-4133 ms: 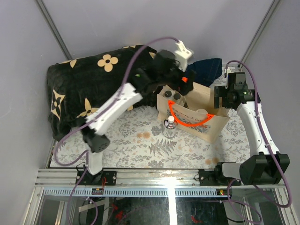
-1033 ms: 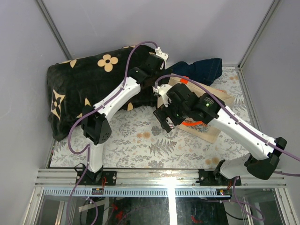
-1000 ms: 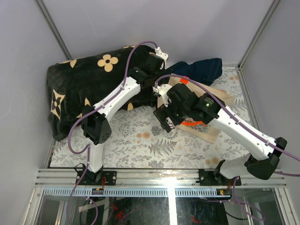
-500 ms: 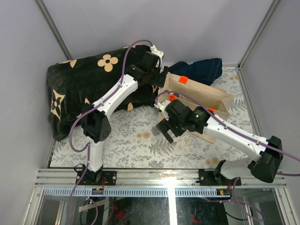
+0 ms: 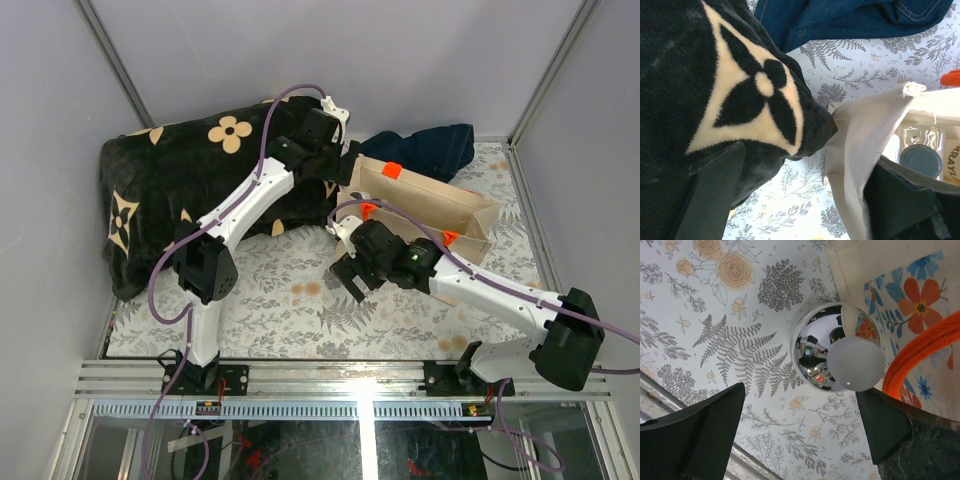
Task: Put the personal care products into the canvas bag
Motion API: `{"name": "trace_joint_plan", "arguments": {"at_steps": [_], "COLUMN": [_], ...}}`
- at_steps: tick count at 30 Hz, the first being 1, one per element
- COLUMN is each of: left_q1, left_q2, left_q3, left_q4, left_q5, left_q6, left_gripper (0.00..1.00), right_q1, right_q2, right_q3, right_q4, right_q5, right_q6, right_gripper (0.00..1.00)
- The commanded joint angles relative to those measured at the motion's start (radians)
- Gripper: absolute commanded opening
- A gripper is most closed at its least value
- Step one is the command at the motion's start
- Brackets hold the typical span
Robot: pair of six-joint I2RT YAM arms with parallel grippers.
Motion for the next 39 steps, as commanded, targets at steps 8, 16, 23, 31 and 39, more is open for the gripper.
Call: {"name": "trace_joint_plan", "arguments": {"at_steps": [8,16,23,31,39], "left_q1": [0.02,0.02,0.019,0.02,0.02], "left_q2": [0.012,0.014,0.024,0.035,0.043], "left_q3": [0.049,0.053,0.059,0.069,0.078], "left_q4": [0.0,0.001,-0.002,-0.008,-0.01], "left_q5": [-0.013,-0.012,-0.007,0.004,0.012], "left_q6": [0.005,0.002,-0.005,-0.012,-0.019], "left_gripper": [0.88,0.88,0.88,0.88,0.87], "right_q1": [-0.091,-0.116,-0.116,-0.116,-0.116], "right_q2": [0.064,0.109,0.111,0.11,0.142], "right_q3": [-0.016,-0.018,-0.059,-0.096,-0.09], "right_q4": [0.163,0.161,0.206,0.273,0.324], "right_q5": [0.023,-0.022,-0.05,-0.068,-0.054], "right_q6": [-0.077,-0.099,-0.091,-0.089,-0.091], "right_gripper": [0.99,1.0,0.99,0.96,0.95]}}
